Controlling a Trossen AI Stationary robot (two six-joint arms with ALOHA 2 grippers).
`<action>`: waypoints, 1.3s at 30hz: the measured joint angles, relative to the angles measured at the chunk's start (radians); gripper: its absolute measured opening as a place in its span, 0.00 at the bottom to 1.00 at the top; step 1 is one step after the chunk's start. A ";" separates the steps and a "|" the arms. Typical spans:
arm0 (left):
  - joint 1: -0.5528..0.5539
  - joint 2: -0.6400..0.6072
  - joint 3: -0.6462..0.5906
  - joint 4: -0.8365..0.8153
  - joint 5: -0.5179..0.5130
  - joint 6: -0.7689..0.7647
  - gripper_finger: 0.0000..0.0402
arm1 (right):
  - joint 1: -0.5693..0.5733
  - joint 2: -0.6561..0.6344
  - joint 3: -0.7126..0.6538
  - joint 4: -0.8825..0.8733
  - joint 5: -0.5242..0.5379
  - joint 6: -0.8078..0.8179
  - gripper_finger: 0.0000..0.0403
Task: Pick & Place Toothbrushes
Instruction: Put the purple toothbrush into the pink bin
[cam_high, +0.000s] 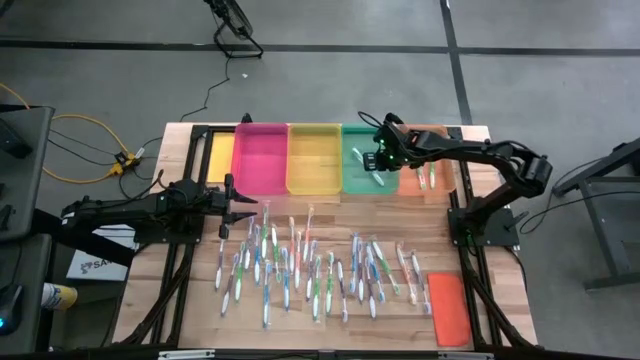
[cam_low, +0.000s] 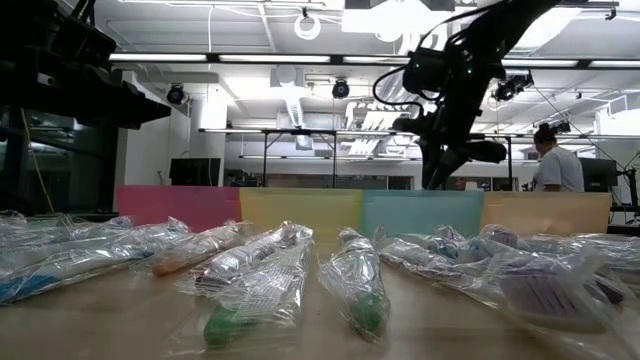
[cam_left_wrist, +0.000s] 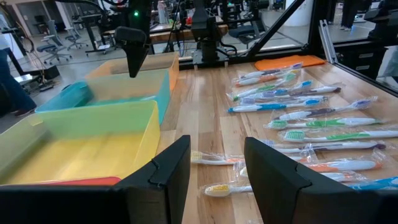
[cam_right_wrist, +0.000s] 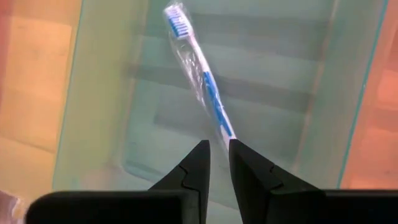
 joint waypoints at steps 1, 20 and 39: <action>0.000 0.000 0.000 0.000 0.000 0.000 0.37 | 0.005 -0.001 0.000 -0.008 0.000 -0.001 0.13; 0.000 0.000 0.000 0.000 0.000 0.000 0.37 | 0.394 -0.158 -0.001 -0.441 0.060 0.365 0.18; 0.000 0.000 0.000 0.000 0.000 0.000 0.37 | 1.096 -0.157 -0.001 -0.482 0.033 1.192 0.44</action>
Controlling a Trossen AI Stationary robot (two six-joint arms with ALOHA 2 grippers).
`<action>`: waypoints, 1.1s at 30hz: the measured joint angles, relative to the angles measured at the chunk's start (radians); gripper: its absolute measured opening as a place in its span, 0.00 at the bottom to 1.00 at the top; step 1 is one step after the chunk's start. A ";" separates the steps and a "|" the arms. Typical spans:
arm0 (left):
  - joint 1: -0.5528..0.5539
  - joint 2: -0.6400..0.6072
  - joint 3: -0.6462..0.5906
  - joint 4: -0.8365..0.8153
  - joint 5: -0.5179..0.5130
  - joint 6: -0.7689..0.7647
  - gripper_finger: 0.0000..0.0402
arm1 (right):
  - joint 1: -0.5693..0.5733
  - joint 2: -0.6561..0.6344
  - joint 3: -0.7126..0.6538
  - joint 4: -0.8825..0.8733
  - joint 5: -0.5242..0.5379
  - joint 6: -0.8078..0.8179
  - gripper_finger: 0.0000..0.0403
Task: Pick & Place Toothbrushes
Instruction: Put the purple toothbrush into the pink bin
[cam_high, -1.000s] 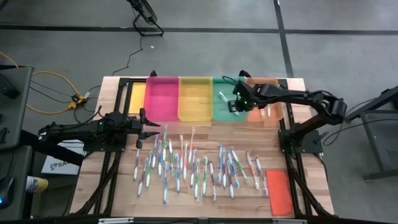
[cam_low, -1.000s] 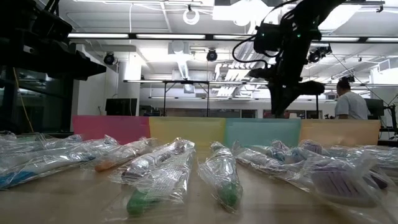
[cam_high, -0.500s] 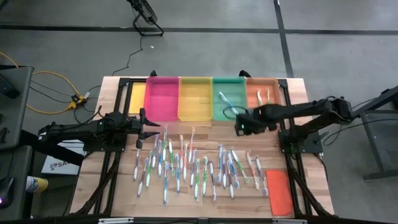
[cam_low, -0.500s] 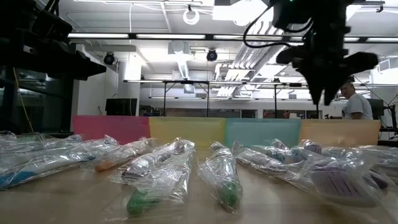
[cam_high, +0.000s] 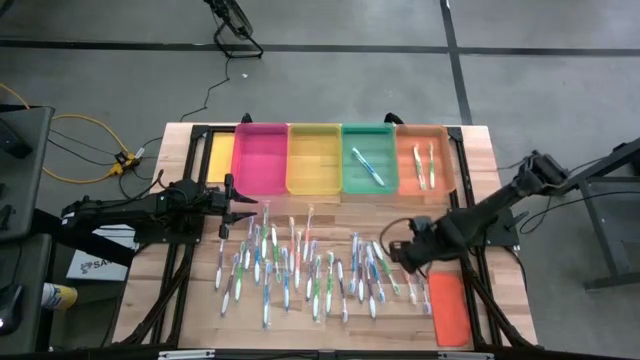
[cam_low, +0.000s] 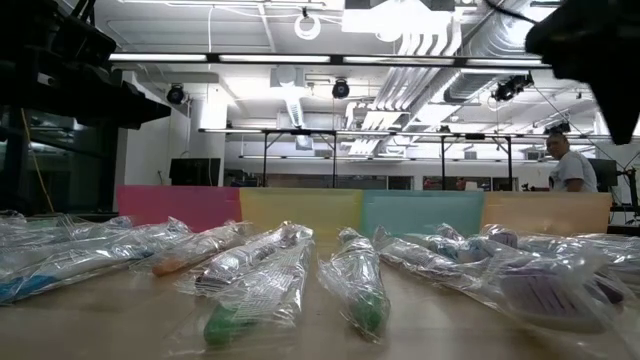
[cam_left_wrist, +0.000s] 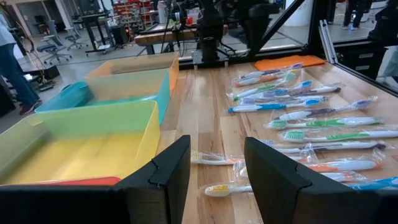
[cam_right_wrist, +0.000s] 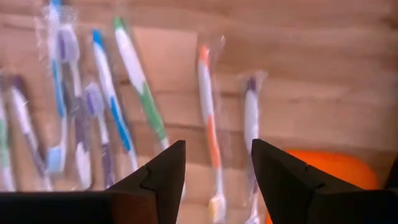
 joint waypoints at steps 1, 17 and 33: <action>0.000 0.000 0.000 0.000 0.000 0.000 0.37 | 0.025 0.000 0.000 0.011 0.016 0.030 0.43; 0.000 0.000 0.000 0.000 0.000 0.000 0.37 | 0.112 0.129 0.000 0.132 0.056 0.063 0.43; 0.000 0.000 0.000 0.000 0.000 0.000 0.37 | 0.118 0.174 0.000 0.079 -0.078 0.157 0.43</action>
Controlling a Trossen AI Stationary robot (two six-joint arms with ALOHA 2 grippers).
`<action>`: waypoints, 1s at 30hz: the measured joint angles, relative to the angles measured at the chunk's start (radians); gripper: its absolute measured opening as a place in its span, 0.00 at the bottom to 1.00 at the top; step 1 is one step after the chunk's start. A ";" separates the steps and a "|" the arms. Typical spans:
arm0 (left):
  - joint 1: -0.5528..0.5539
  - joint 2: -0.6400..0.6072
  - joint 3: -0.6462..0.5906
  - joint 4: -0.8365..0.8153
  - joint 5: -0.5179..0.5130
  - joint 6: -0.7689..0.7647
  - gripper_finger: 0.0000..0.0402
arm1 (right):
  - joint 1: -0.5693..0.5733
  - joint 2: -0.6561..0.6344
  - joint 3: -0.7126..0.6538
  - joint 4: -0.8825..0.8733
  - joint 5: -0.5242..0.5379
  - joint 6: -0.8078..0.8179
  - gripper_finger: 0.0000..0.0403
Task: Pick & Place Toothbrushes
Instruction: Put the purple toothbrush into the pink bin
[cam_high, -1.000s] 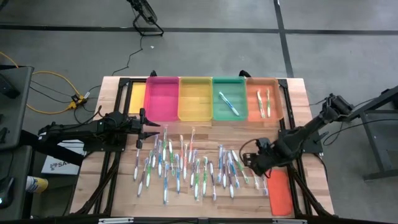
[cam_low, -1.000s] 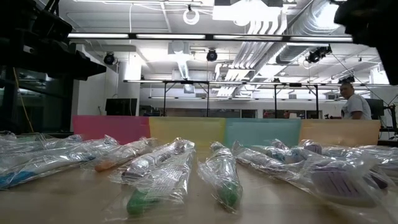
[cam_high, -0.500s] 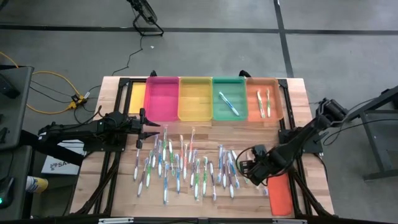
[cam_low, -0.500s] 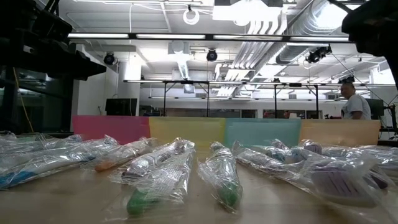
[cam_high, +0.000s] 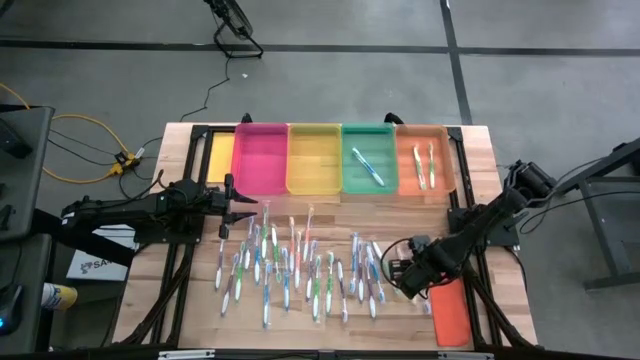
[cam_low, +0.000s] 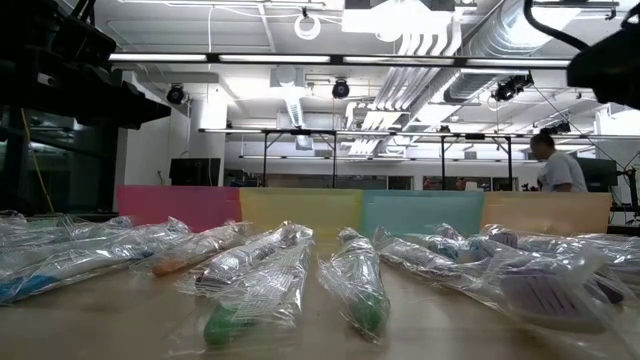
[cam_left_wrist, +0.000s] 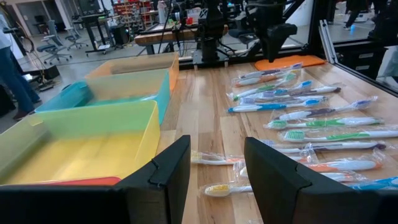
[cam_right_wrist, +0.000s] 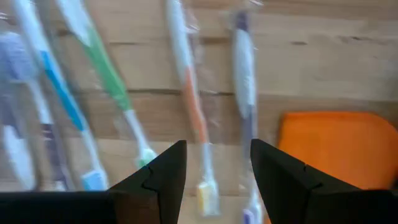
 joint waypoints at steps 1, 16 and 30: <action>0.000 0.000 0.000 0.000 0.000 0.000 0.37 | 0.006 0.000 0.000 -0.003 0.000 0.003 0.43; 0.000 0.000 0.000 0.000 0.000 0.000 0.37 | 0.091 0.043 -0.035 -0.099 0.000 0.059 0.43; 0.000 0.000 0.000 0.000 0.000 0.000 0.37 | 0.076 0.036 -0.068 0.007 0.072 0.015 0.43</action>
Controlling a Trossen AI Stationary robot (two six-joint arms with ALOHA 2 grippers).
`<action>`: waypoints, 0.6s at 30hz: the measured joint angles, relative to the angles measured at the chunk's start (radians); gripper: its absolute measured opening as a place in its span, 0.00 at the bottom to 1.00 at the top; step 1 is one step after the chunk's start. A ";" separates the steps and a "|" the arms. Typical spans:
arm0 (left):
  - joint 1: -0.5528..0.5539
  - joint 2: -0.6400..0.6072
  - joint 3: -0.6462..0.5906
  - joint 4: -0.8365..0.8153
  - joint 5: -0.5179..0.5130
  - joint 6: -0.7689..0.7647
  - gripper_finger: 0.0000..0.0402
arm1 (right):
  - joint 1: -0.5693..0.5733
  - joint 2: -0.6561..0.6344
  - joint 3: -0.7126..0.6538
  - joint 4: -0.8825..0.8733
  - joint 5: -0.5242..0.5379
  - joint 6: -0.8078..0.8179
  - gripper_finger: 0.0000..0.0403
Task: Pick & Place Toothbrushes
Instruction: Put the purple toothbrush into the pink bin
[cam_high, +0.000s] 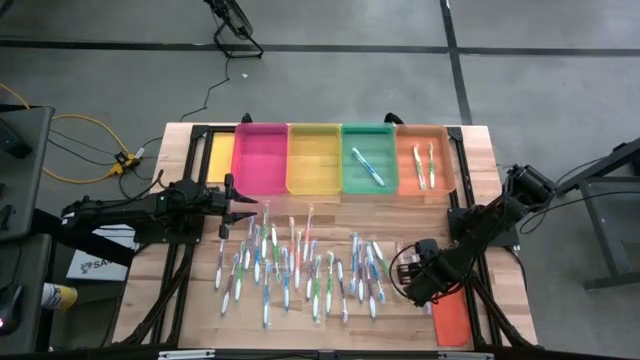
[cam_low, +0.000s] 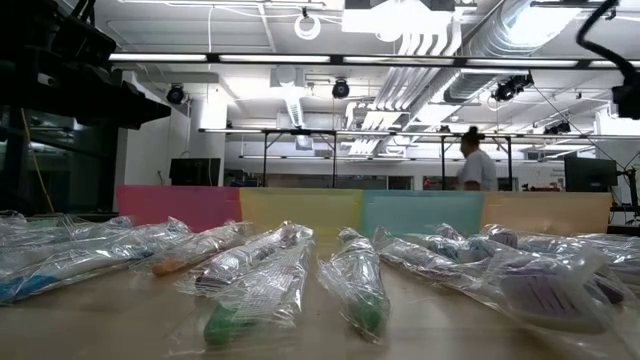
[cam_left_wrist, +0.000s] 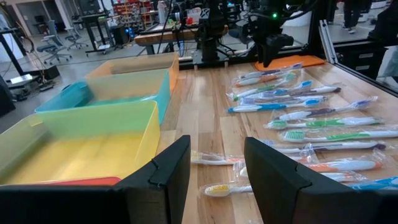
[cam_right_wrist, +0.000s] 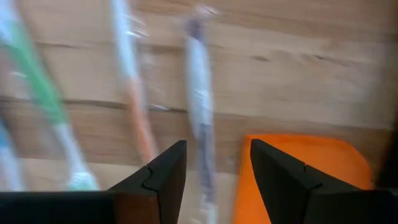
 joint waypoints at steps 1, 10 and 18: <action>0.000 0.000 0.000 0.000 0.000 0.000 0.37 | -0.009 0.000 0.000 0.018 0.018 -0.018 0.43; 0.000 0.000 0.000 0.000 0.000 0.000 0.37 | -0.106 0.000 0.000 0.007 0.009 -0.147 0.43; 0.000 0.000 0.000 0.000 0.000 0.000 0.37 | -0.138 0.001 -0.001 -0.011 -0.034 -0.163 0.43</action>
